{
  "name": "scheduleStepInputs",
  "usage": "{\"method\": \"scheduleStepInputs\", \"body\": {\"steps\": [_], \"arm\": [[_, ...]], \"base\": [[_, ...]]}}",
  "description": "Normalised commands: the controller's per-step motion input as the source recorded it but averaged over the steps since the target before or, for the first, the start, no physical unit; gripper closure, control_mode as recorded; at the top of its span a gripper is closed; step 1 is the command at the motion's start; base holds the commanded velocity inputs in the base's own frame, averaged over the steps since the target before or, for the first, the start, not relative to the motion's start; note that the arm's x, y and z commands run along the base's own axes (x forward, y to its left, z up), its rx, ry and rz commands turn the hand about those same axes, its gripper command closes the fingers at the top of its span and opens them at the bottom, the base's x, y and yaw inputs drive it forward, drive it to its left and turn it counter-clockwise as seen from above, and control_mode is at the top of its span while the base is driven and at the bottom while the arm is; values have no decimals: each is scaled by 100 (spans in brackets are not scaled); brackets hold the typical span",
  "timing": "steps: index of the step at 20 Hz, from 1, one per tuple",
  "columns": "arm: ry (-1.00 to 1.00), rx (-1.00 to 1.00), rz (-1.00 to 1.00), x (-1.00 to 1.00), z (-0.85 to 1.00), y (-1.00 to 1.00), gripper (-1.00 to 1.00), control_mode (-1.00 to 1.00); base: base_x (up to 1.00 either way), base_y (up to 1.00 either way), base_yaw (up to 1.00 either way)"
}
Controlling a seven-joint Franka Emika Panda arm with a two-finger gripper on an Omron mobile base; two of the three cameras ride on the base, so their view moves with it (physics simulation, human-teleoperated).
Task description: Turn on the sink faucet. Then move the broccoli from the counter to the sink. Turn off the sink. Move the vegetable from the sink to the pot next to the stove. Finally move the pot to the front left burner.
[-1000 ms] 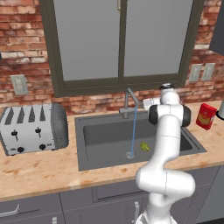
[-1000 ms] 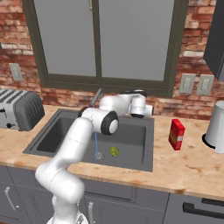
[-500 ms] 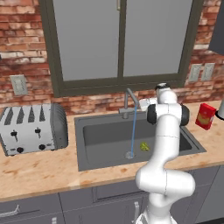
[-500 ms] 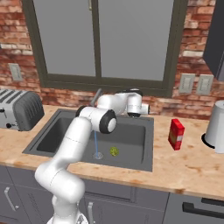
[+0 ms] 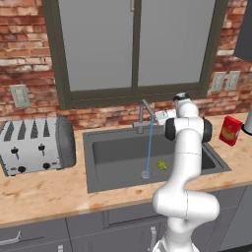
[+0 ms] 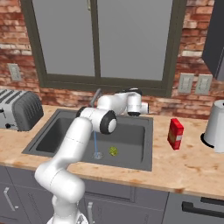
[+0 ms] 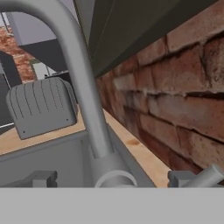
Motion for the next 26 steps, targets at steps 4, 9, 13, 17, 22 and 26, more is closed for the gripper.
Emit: {"method": "scheduleStepInputs", "body": {"steps": [4, 9, 13, 17, 22, 26], "arm": [[0, 0, 5, -11, 1, 51, -100, -100], [0, 0, 3, -11, 1, 51, -100, -100], [0, 0, 1, -12, 1, 47, -100, -100], [0, 0, 0, -1, 0, 19, -100, -100], [0, 0, -1, 0, 0, -12, -100, -100], [0, 0, -3, 0, 0, -35, -100, -100]], "base": [[0, 0, 0], [0, 0, 0], [0, 0, 0], [0, 0, 0], [0, 0, 0], [0, 0, 0]]}}
